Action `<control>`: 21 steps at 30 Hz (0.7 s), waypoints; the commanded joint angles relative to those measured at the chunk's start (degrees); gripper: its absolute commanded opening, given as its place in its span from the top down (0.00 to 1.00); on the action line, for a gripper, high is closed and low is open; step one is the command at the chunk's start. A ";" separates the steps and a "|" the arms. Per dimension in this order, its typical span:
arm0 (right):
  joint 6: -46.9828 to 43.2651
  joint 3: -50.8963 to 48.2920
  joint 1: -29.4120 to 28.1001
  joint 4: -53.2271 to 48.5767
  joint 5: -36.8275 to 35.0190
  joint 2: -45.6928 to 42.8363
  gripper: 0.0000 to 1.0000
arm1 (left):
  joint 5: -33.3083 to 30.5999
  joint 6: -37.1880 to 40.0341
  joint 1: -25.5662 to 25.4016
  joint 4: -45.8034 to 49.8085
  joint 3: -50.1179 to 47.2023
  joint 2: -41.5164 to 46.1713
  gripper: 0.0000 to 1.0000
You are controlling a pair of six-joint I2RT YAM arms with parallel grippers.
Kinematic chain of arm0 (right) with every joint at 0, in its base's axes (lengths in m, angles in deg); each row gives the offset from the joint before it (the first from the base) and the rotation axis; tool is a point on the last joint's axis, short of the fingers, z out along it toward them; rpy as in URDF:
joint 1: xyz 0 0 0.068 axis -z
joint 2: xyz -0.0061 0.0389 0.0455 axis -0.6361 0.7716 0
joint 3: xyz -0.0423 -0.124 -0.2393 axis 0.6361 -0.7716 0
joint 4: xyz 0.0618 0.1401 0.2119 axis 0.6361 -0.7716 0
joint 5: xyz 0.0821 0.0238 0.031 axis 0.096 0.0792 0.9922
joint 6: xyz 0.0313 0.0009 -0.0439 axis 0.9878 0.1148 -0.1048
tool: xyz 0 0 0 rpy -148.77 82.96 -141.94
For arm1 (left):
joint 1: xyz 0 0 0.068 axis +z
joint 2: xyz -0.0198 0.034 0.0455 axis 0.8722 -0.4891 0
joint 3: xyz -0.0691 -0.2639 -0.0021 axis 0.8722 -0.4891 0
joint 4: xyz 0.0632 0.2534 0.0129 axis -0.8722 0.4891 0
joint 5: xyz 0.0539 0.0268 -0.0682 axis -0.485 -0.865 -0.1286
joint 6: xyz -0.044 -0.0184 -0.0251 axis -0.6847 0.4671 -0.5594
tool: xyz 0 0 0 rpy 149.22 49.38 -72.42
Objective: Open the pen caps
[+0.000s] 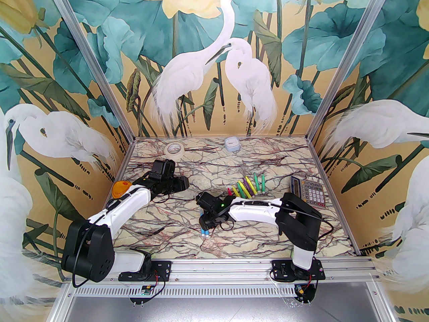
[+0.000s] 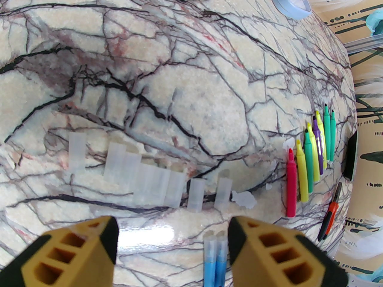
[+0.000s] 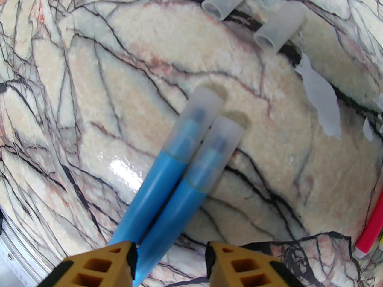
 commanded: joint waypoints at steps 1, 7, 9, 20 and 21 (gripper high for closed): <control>0.82 2.09 -0.59 -1.86 -0.41 1.51 0.55 | 1.51 -0.19 0.42 -0.89 -0.75 0.90 0.35; 0.36 4.69 -1.60 -6.42 -5.60 3.28 0.57 | 1.92 -0.37 0.50 -1.06 -0.64 1.11 0.35; 0.33 5.25 -1.81 -7.37 -6.94 3.71 0.58 | 2.02 -0.45 0.50 -1.09 -0.55 1.07 0.35; 0.83 6.73 -1.96 -10.08 -9.31 6.19 0.65 | 2.81 -0.94 0.49 -2.35 -1.88 1.60 0.35; 0.89 6.83 -1.92 -10.35 -9.44 6.53 0.66 | 2.81 -1.05 0.49 -2.46 -2.14 1.73 0.35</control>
